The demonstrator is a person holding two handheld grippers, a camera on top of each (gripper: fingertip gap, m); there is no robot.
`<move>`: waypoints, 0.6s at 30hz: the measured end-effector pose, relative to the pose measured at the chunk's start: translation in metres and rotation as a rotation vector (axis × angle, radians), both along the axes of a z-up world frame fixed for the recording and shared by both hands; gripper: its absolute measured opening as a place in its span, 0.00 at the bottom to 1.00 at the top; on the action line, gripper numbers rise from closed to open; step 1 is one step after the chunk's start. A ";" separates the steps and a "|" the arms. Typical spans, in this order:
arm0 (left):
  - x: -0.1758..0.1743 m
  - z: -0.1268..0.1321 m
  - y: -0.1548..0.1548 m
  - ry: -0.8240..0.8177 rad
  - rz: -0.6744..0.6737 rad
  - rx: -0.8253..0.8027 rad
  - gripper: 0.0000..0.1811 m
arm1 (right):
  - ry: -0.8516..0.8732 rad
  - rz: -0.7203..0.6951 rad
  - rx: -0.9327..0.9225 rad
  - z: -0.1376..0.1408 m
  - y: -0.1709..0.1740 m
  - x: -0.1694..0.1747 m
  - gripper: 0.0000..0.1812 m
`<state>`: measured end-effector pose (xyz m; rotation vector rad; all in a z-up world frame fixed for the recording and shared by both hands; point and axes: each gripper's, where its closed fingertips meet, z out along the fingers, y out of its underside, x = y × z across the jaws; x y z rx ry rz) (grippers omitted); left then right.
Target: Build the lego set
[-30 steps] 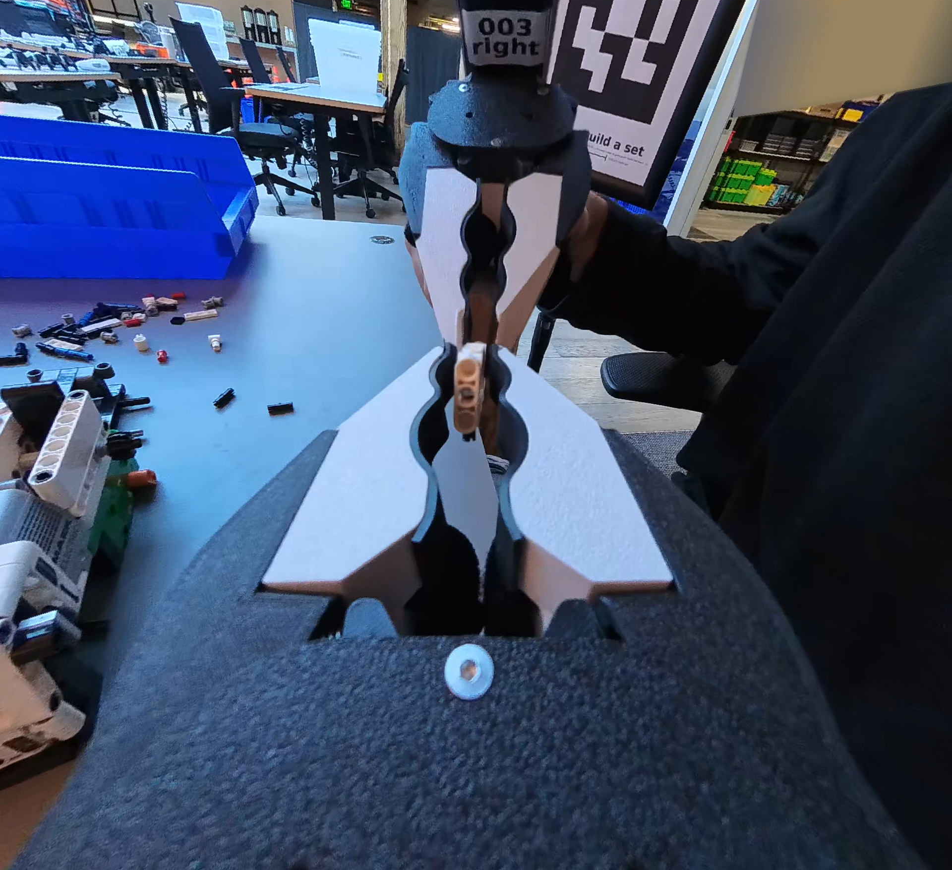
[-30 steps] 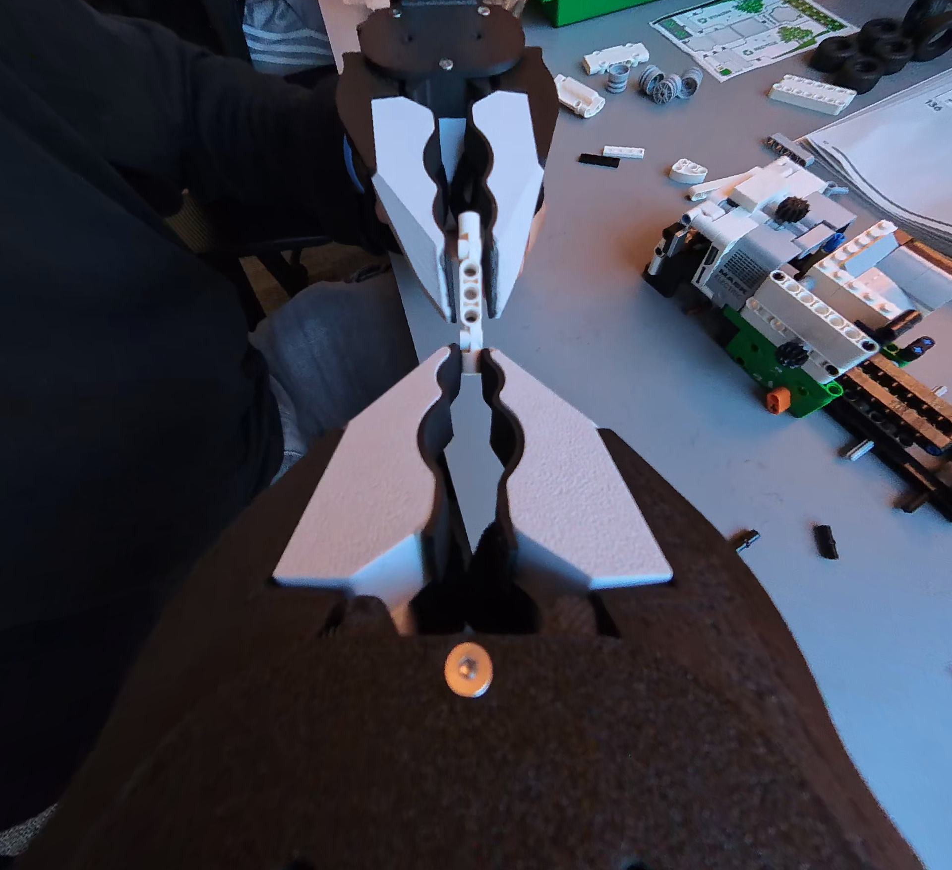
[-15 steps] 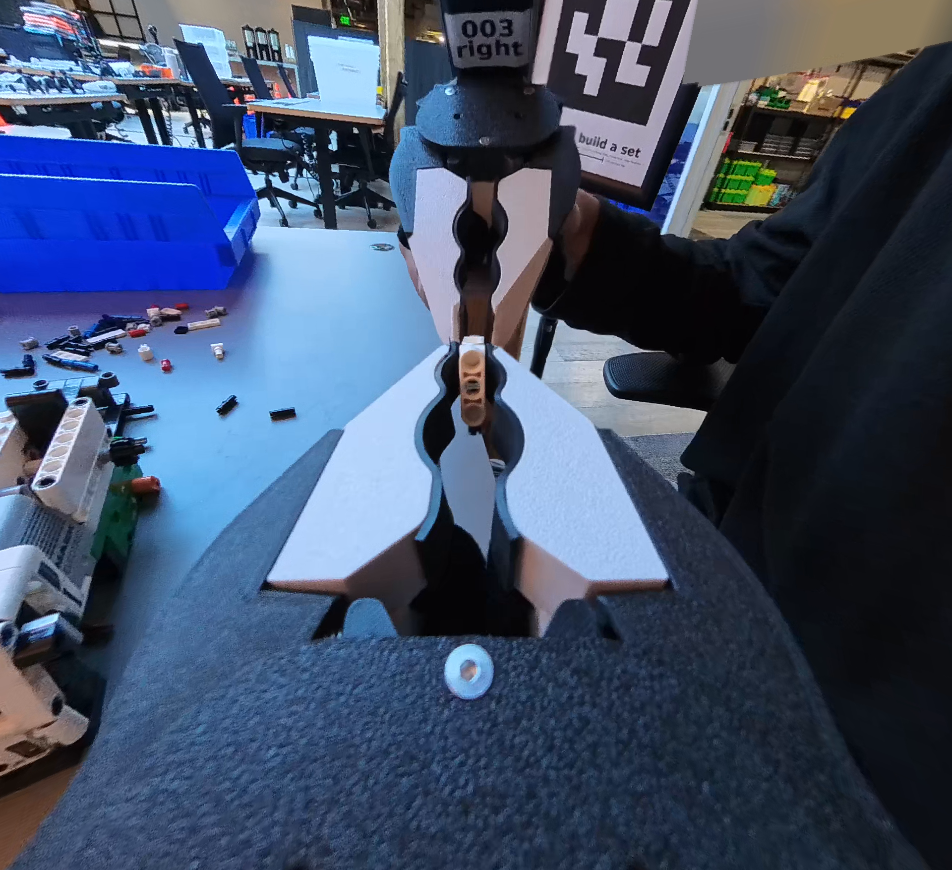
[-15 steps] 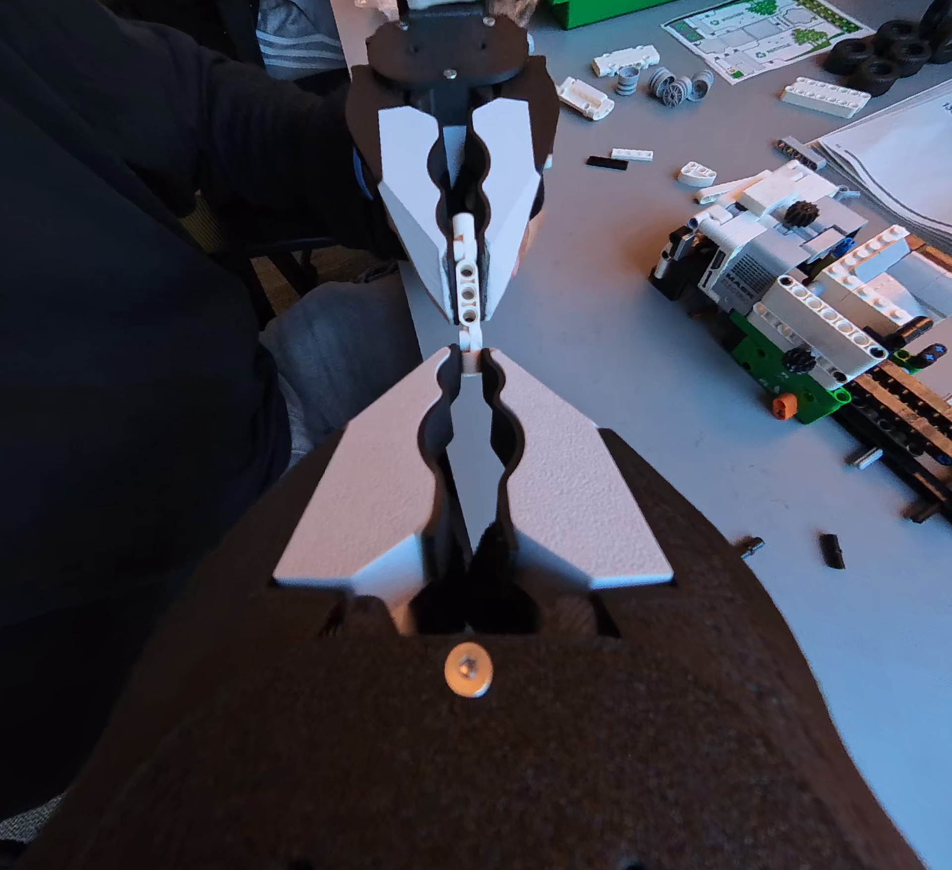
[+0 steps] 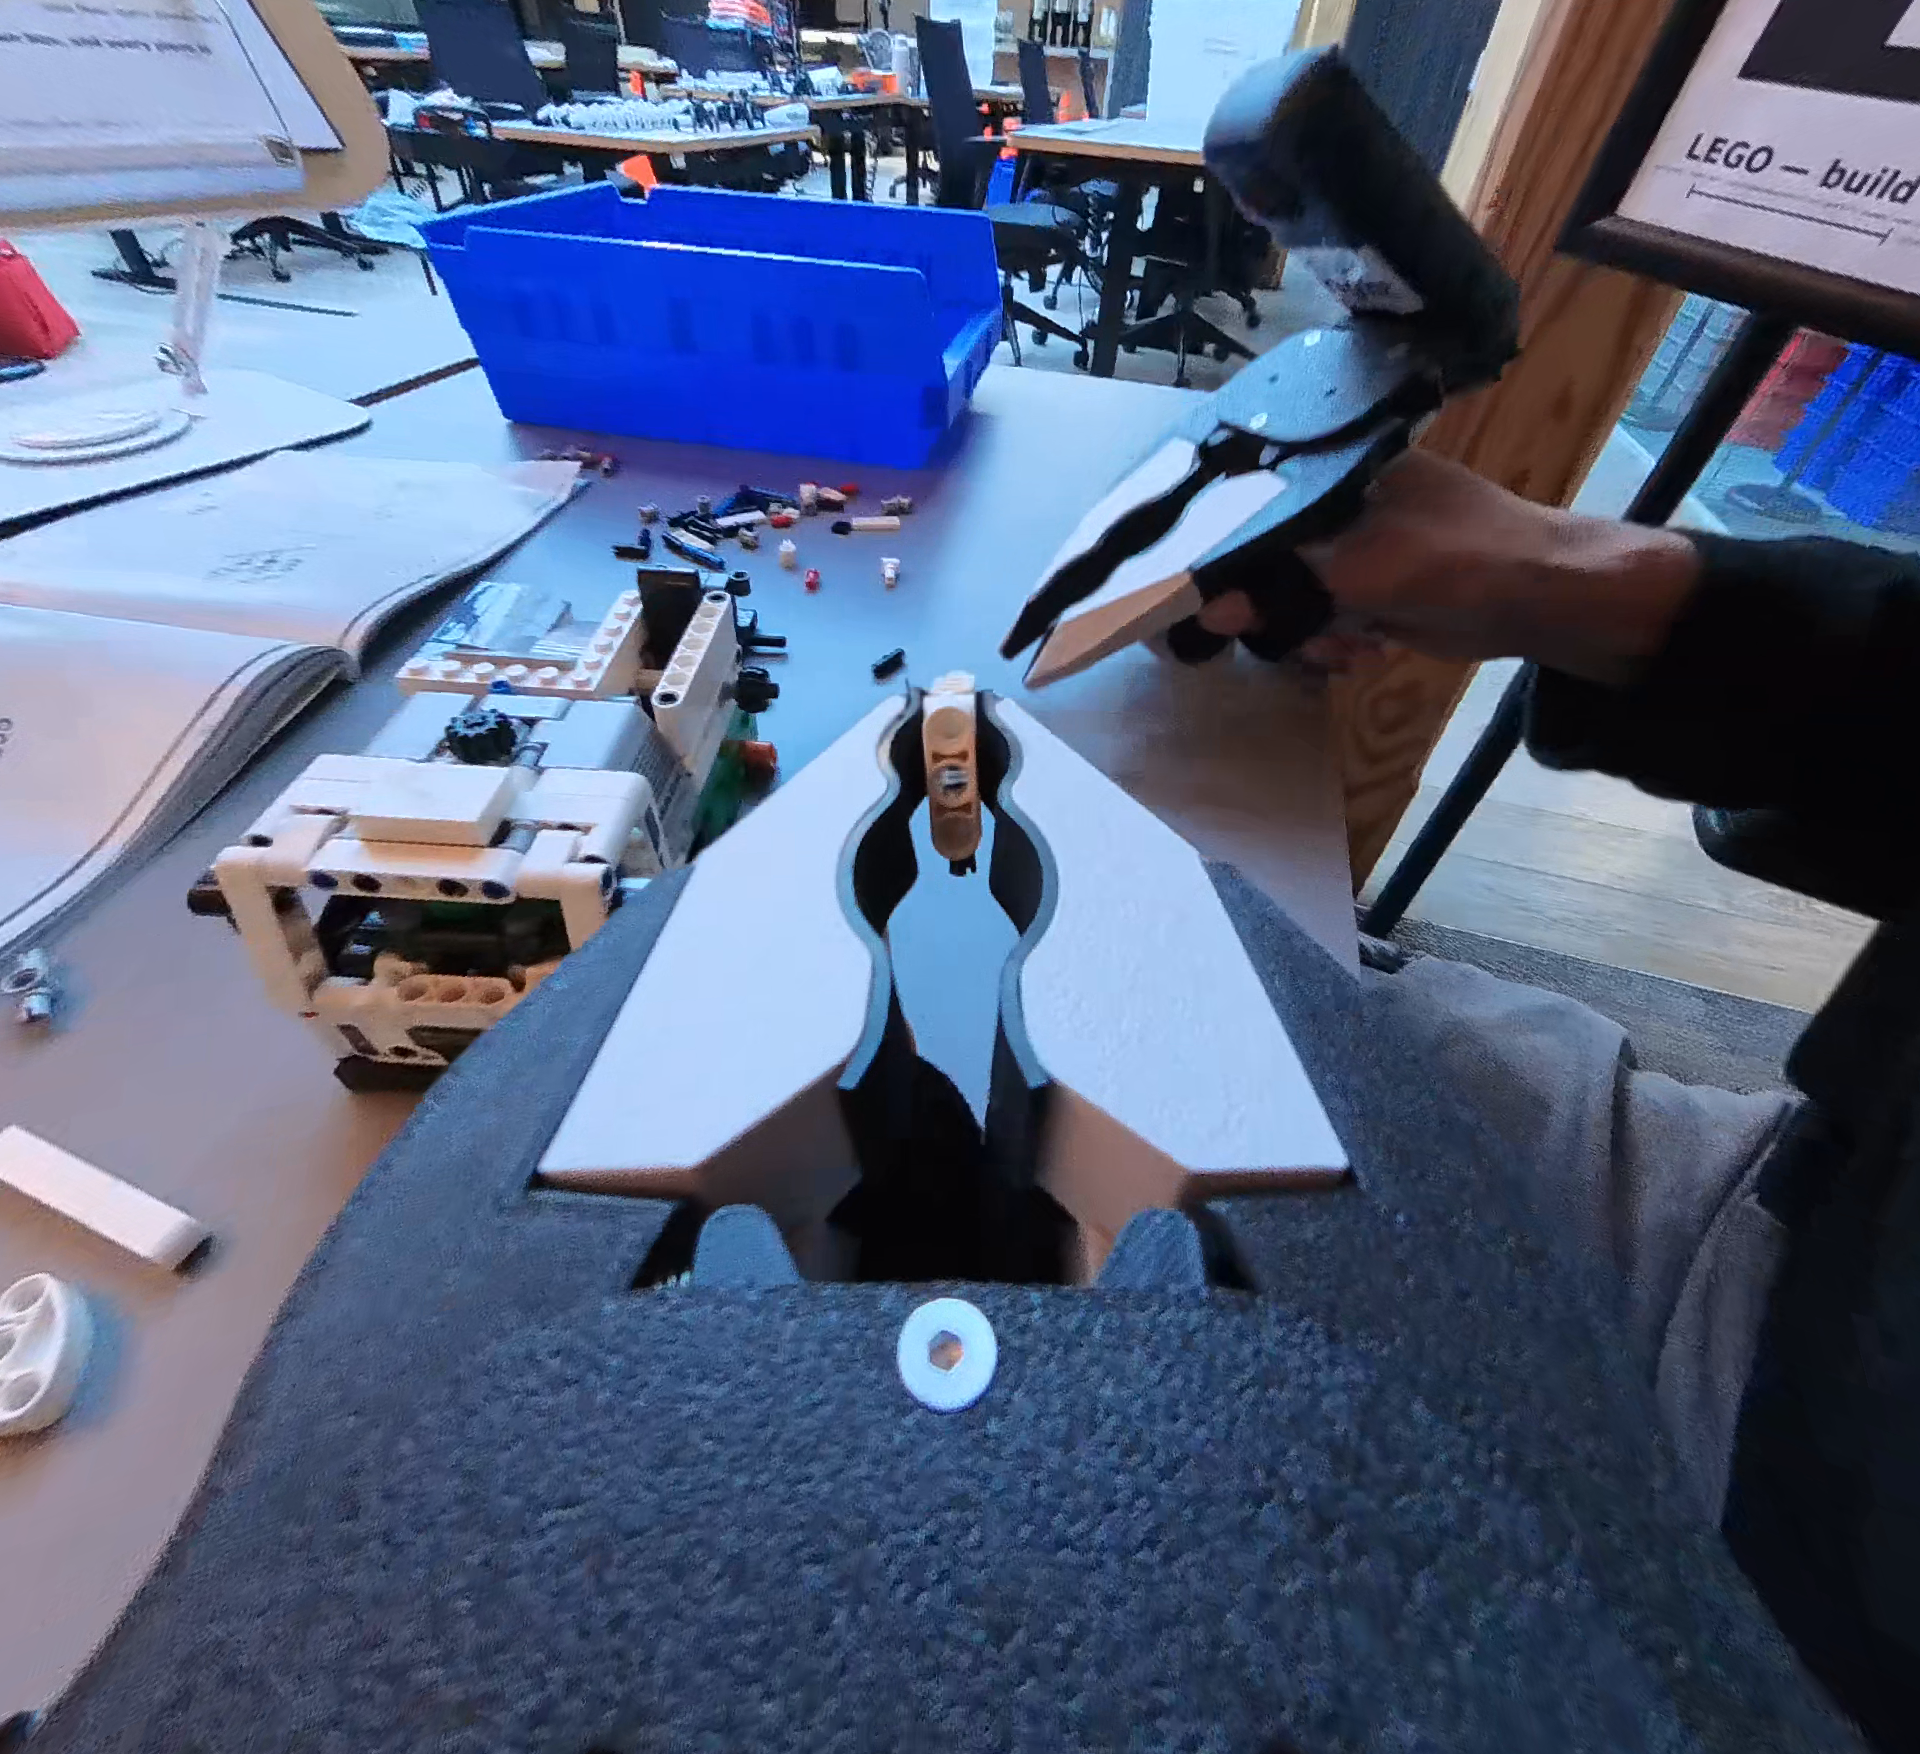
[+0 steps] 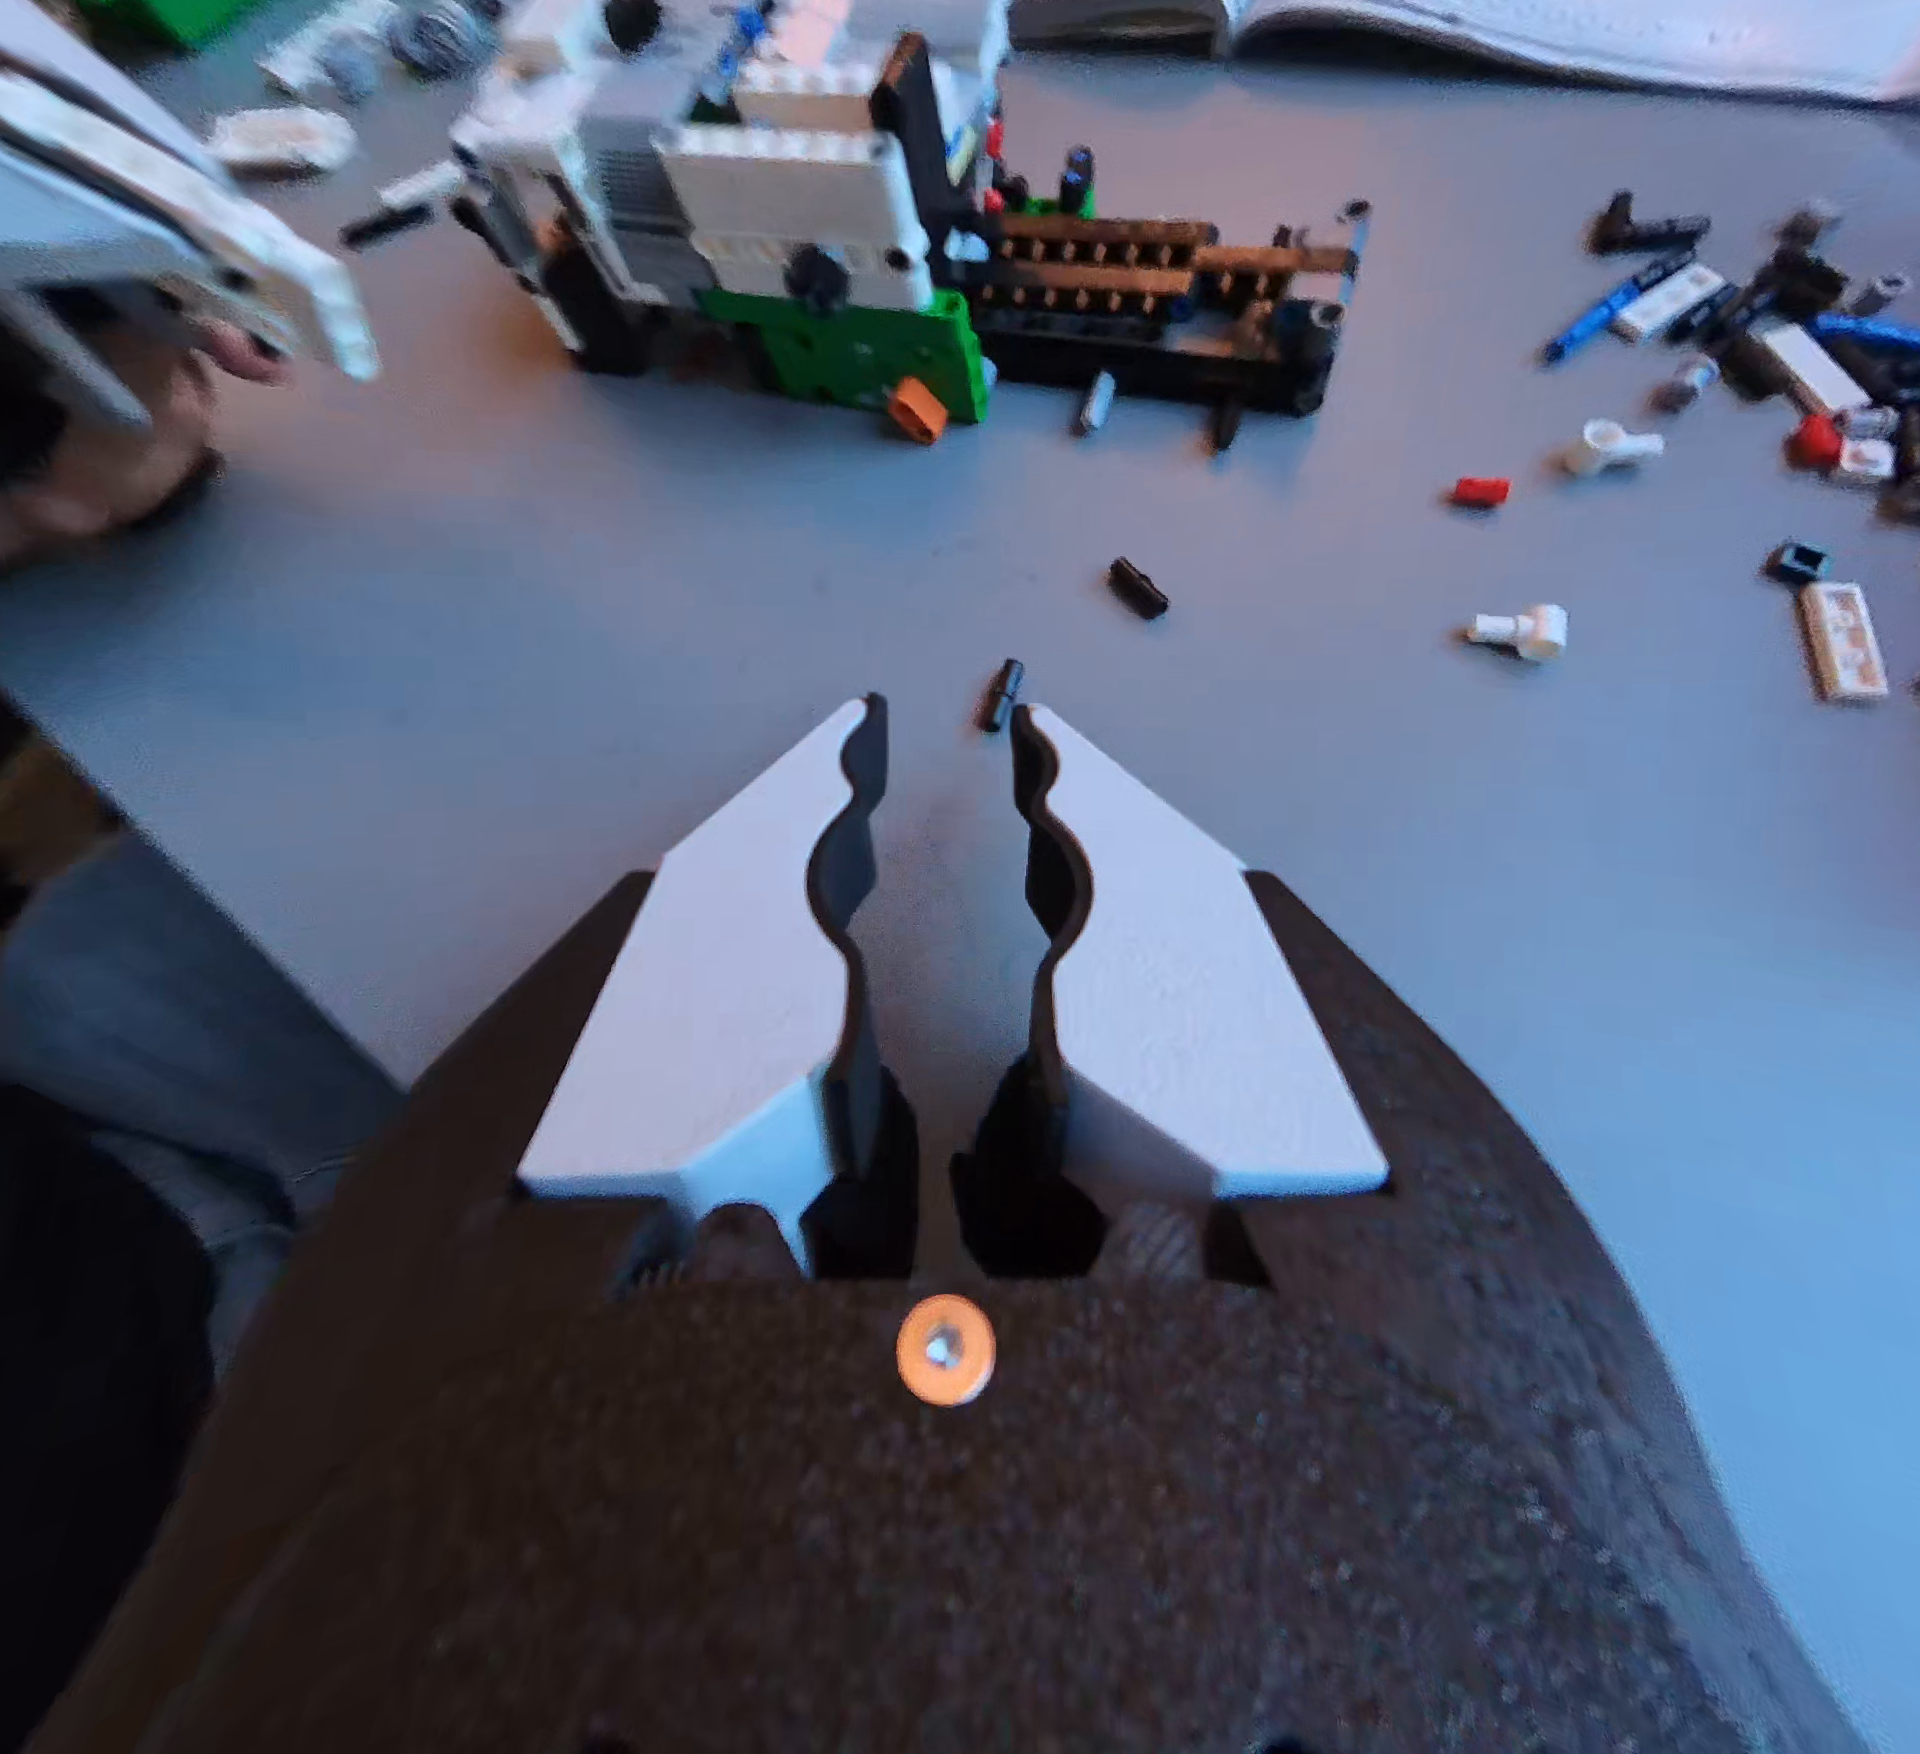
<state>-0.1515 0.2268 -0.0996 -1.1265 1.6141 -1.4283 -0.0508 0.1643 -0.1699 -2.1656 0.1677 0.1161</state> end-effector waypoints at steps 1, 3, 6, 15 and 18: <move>0.001 0.001 0.001 -0.008 0.006 -0.004 0.04 | -0.033 -0.017 -0.039 -0.007 0.001 0.002 0.12; 0.001 0.003 0.001 -0.020 0.002 -0.020 0.04 | -0.121 -0.051 -0.069 -0.009 0.005 0.007 0.11; 0.001 0.004 0.003 -0.004 -0.021 -0.073 0.03 | -0.188 -0.051 -0.126 -0.017 0.011 0.009 0.07; -0.003 0.008 0.001 -0.017 -0.068 -0.112 0.03 | -0.198 -0.031 -0.156 -0.020 0.009 0.009 0.02; -0.002 0.003 -0.005 -0.004 -0.065 -0.047 0.03 | -0.282 0.092 -0.260 -0.016 -0.002 0.019 0.02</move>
